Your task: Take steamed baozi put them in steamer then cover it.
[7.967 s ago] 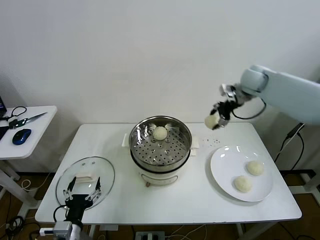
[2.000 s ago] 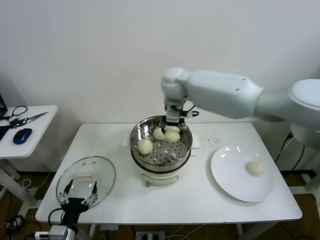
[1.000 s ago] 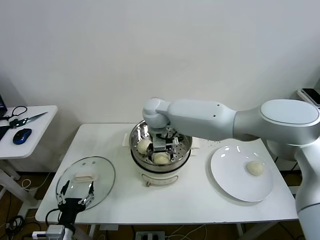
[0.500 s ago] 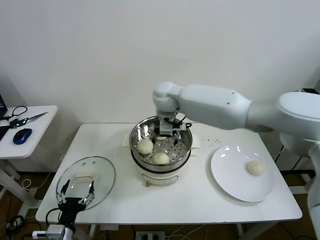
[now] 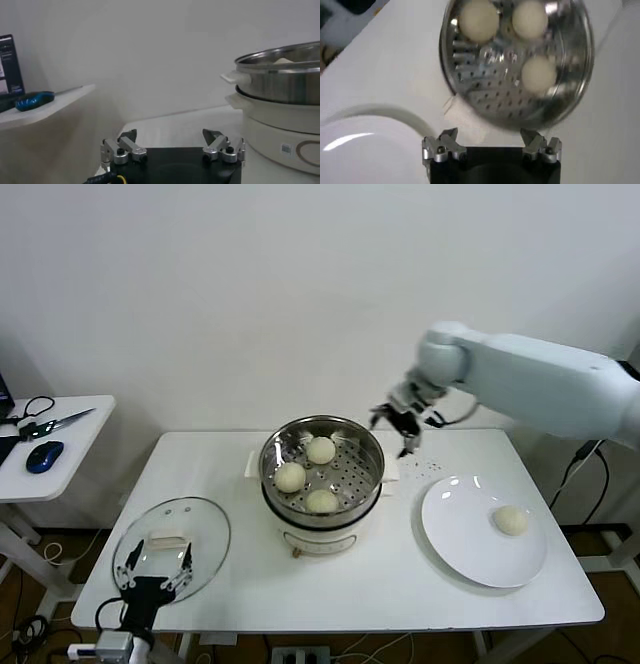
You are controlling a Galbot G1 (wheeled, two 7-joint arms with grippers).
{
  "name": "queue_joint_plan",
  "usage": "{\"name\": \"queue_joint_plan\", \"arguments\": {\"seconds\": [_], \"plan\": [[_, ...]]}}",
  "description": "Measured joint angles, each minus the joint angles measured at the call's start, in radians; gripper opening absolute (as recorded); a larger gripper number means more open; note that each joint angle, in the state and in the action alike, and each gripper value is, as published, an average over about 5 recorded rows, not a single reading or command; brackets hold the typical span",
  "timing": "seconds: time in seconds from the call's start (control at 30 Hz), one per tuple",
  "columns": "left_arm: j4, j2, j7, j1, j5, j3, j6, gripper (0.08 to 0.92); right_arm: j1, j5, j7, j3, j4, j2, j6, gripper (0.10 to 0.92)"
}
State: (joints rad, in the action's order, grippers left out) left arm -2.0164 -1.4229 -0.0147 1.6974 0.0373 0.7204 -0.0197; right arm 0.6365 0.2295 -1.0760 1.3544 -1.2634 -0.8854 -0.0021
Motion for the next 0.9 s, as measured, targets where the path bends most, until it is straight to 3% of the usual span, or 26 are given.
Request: {"name": "queue_joint_plan", "arguments": {"seconds": [0.37,0.9], "plan": [[0.002,-0.022,0.003,0.001,-0.017,-0.011,-0.001,0.823,-0.271,-0.109,-0.044,-0.229,0.086,0.218,-0.066,0.823],[0.013,-0.040,0.006,0.002,-0.040,-0.008,-0.003,0.823,-0.592,-0.339,-0.079,-0.536,0.314,0.238,-0.006,0.823]]}}
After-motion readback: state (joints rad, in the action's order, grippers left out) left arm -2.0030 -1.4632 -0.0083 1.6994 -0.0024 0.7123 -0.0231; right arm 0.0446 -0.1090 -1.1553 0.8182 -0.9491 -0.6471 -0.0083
